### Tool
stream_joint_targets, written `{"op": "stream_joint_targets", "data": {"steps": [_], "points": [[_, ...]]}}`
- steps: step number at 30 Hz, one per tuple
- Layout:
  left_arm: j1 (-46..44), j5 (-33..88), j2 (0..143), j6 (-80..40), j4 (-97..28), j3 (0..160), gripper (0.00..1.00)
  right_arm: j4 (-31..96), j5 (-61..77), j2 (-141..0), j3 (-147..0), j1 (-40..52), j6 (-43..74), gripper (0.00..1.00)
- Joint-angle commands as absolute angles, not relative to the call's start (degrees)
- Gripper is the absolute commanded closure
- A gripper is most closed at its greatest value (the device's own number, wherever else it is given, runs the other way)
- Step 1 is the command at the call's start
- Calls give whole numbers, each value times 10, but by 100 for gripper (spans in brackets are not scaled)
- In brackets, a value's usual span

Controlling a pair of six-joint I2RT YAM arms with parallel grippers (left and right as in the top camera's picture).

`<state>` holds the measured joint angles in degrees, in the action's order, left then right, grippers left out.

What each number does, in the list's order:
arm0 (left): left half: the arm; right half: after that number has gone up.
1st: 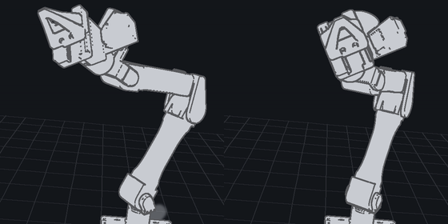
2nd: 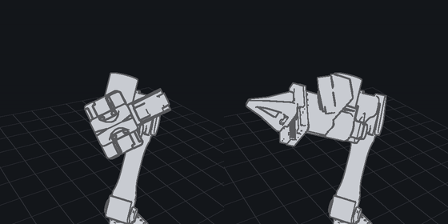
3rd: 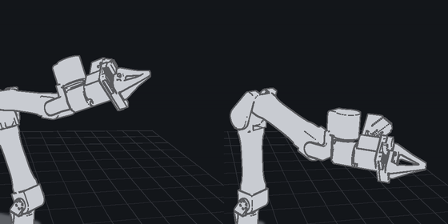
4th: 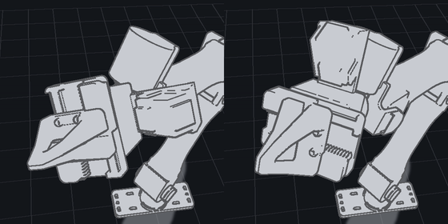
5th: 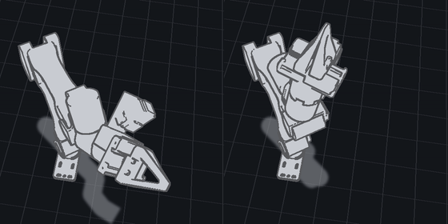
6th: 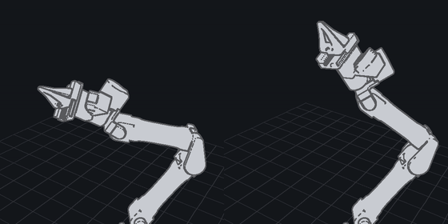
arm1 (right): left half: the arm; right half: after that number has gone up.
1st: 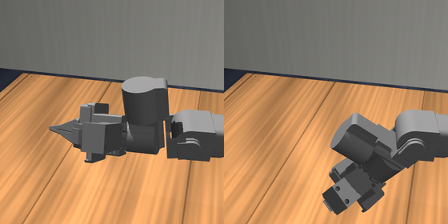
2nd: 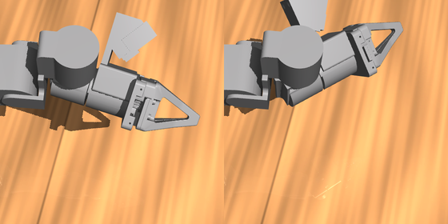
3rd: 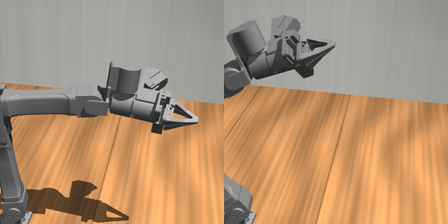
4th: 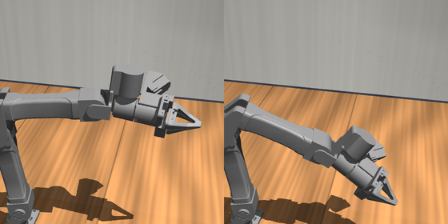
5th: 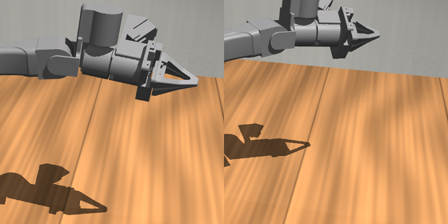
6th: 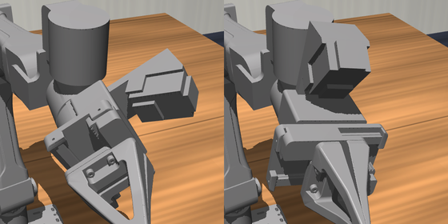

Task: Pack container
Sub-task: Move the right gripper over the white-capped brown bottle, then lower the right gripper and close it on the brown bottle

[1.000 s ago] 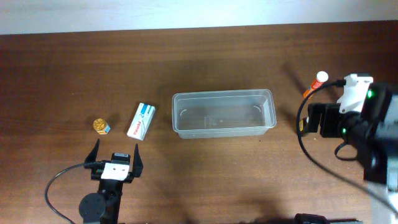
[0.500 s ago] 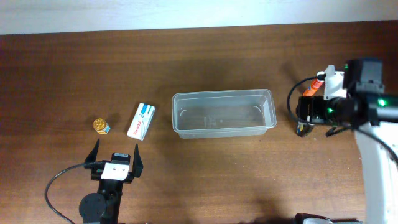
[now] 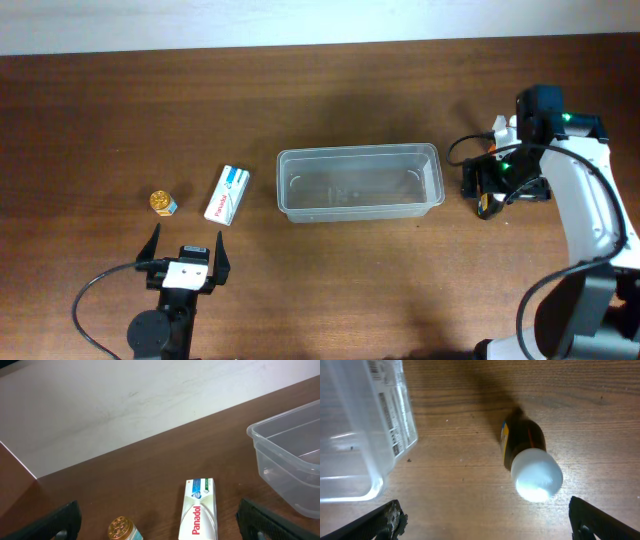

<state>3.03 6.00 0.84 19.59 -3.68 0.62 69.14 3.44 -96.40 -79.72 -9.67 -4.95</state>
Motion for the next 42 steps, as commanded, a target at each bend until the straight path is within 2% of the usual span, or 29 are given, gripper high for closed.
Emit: {"op": "stream_joint_targets", "data": {"steps": [1, 10, 42], "points": [[33, 66, 3, 202, -39, 5, 1, 687, 23, -978, -810, -114, -58, 2], [33, 66, 3, 203, -39, 5, 1, 681, 30, -979, -807, -162, -64, 1], [33, 66, 3, 203, -39, 5, 1, 629, 49, -979, -733, -158, -79, 0]]}}
